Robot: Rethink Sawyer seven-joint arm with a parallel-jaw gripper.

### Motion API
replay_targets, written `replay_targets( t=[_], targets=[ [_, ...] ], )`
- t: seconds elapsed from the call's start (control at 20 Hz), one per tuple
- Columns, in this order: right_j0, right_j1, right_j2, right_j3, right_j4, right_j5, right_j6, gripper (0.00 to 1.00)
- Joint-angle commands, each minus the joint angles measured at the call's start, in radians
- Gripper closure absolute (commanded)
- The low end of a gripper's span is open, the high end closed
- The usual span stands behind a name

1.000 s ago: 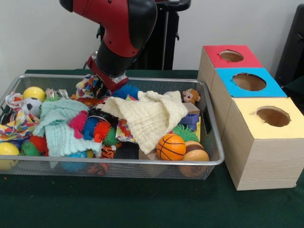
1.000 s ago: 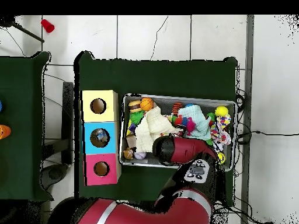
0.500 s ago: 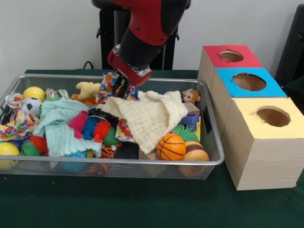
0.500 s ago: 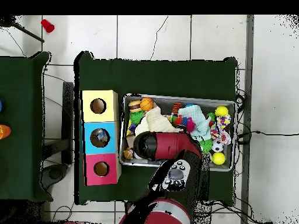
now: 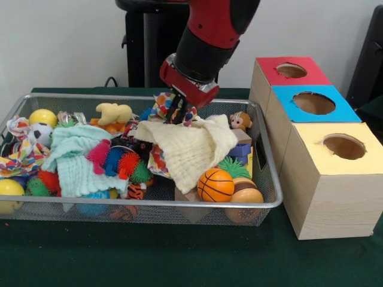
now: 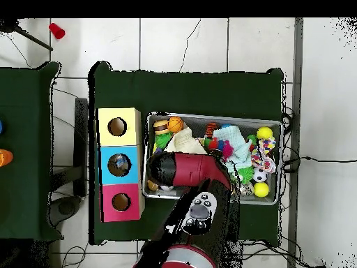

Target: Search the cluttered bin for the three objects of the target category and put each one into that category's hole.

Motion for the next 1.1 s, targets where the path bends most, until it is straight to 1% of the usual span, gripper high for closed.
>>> replay_targets(
  t=[0.05,0.25,0.35,0.55,0.8,1.1],
  targets=[
    [0.013,0.031,0.135,0.029,0.111,0.002,0.191,1.00],
    [0.030,0.035,0.151,0.067,0.163,-0.050,0.223,1.00],
    [0.034,0.033,0.154,0.084,0.184,-0.071,0.225,1.00],
    [0.041,0.015,0.168,0.113,0.228,-0.078,0.220,1.00],
    [0.026,-0.004,0.215,0.152,0.287,-0.105,0.203,1.00],
    [0.027,0.002,0.222,0.153,0.323,-0.103,0.188,1.00]
  ],
)
